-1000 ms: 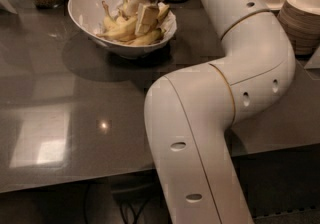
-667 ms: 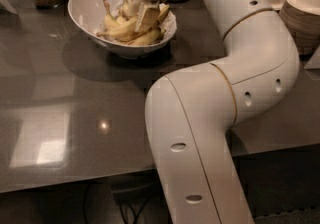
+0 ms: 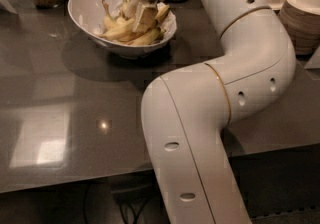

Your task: Pick banana from white bowl

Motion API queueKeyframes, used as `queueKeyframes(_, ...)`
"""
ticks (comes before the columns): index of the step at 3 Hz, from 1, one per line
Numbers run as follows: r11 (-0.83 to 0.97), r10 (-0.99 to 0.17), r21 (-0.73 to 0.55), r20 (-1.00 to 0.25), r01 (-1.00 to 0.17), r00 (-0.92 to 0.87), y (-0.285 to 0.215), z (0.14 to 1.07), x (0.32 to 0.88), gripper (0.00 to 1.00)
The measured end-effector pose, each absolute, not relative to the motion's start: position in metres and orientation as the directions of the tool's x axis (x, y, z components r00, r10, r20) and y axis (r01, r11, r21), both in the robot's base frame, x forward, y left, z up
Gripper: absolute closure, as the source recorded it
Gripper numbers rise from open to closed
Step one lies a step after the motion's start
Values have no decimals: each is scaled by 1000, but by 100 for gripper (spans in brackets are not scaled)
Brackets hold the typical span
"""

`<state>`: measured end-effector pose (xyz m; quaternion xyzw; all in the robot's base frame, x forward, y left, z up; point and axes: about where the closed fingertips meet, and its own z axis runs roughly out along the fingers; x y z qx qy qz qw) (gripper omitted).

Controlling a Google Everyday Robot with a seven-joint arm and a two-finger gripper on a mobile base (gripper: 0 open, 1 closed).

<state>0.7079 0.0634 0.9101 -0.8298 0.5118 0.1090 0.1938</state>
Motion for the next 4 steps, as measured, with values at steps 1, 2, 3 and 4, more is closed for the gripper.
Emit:
queueKeyframes(1,-419,-797,-215,-379,-882,471,72,908,710,50)
queueKeyframes(2,-419,-797,-215,-379,-882,471,72,911,710,49)
queueKeyframes(3,-419,-797,-215,-379,-882,471,72,908,710,48)
queueKeyframes(4,-419,-797,-215,-379,-882,471,72,908,710,49)
